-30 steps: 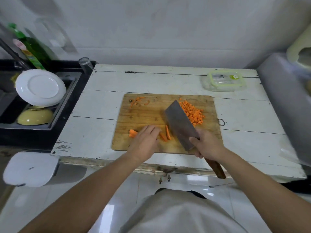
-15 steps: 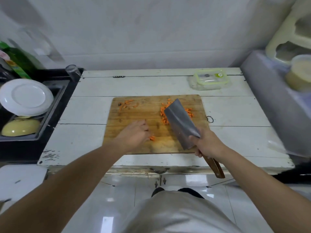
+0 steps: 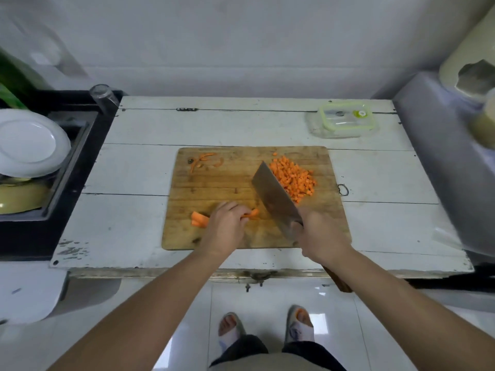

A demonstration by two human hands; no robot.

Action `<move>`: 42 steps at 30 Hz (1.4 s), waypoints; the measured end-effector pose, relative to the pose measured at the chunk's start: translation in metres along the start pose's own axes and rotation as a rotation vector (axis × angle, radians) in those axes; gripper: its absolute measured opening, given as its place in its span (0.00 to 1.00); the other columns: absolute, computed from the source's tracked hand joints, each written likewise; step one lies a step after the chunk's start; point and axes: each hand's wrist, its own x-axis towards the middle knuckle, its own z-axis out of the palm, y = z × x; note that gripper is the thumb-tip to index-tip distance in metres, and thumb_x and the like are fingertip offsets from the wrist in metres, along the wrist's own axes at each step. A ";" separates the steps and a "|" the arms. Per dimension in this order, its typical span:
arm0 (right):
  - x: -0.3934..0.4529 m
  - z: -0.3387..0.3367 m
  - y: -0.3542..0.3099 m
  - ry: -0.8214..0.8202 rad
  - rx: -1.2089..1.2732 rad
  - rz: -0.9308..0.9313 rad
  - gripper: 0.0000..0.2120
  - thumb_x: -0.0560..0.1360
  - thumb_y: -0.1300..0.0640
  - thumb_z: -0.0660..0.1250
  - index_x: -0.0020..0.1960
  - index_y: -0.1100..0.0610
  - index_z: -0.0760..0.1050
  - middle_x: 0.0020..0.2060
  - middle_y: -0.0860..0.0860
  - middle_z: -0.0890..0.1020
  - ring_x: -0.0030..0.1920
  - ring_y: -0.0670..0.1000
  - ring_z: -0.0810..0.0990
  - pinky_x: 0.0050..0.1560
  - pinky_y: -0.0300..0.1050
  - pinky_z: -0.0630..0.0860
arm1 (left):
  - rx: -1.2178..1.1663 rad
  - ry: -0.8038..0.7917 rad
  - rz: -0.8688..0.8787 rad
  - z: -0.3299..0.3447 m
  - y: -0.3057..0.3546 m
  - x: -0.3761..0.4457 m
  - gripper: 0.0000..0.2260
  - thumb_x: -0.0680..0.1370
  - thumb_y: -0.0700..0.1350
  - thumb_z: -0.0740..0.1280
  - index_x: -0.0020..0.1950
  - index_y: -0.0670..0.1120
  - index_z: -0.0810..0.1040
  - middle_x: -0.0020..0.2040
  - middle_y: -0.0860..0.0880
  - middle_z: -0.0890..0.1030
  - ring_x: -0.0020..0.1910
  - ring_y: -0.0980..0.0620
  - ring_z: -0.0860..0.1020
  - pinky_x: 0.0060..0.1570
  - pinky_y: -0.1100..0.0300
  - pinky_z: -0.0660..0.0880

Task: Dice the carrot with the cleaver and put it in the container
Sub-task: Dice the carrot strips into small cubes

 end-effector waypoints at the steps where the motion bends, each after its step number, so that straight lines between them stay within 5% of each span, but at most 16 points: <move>1: 0.000 0.001 -0.001 0.005 -0.003 0.000 0.09 0.78 0.52 0.57 0.53 0.53 0.73 0.41 0.56 0.81 0.40 0.61 0.82 0.41 0.57 0.81 | -0.010 -0.025 0.042 -0.002 -0.003 0.003 0.08 0.78 0.38 0.71 0.55 0.46 0.85 0.53 0.51 0.83 0.56 0.51 0.74 0.57 0.59 0.72; 10: -0.006 -0.008 0.006 0.030 -0.014 0.025 0.05 0.78 0.55 0.58 0.51 0.54 0.72 0.38 0.53 0.78 0.39 0.57 0.79 0.36 0.49 0.74 | 0.125 -0.134 0.327 -0.008 -0.001 0.020 0.02 0.79 0.44 0.72 0.50 0.47 0.81 0.49 0.51 0.81 0.52 0.49 0.76 0.54 0.51 0.75; 16: -0.012 -0.003 0.002 0.069 -0.133 -0.027 0.05 0.79 0.55 0.57 0.46 0.53 0.70 0.36 0.52 0.76 0.39 0.57 0.77 0.39 0.53 0.76 | 0.105 0.102 0.125 0.013 0.016 0.007 0.02 0.79 0.38 0.69 0.48 0.44 0.81 0.45 0.48 0.80 0.47 0.47 0.75 0.48 0.52 0.76; 22: -0.025 0.001 -0.015 0.119 -0.436 -0.108 0.07 0.82 0.59 0.57 0.58 0.54 0.70 0.38 0.53 0.76 0.35 0.56 0.72 0.26 0.44 0.58 | 0.105 0.080 0.198 0.014 0.001 0.000 0.10 0.76 0.31 0.71 0.56 0.40 0.85 0.51 0.46 0.83 0.49 0.47 0.77 0.49 0.52 0.79; 32: -0.003 0.024 -0.039 0.073 -0.493 -0.098 0.14 0.76 0.68 0.60 0.58 0.55 0.65 0.42 0.54 0.82 0.41 0.59 0.83 0.34 0.48 0.73 | 0.105 0.114 0.250 0.019 -0.006 0.003 0.14 0.76 0.29 0.69 0.59 0.40 0.84 0.47 0.46 0.79 0.46 0.46 0.75 0.47 0.51 0.78; 37: 0.003 0.021 -0.031 0.187 -0.295 -0.106 0.02 0.82 0.58 0.59 0.54 0.54 0.66 0.38 0.54 0.80 0.36 0.59 0.79 0.33 0.51 0.75 | 0.131 0.139 0.276 0.017 -0.006 -0.005 0.14 0.79 0.33 0.66 0.63 0.40 0.83 0.50 0.46 0.80 0.49 0.47 0.75 0.54 0.53 0.77; 42: -0.023 0.021 -0.023 0.205 -0.356 -0.176 0.01 0.82 0.58 0.58 0.51 0.54 0.66 0.32 0.51 0.76 0.30 0.57 0.77 0.32 0.51 0.75 | 0.120 0.135 0.228 0.018 -0.006 -0.006 0.07 0.79 0.35 0.67 0.53 0.44 0.82 0.46 0.48 0.79 0.48 0.49 0.74 0.51 0.55 0.77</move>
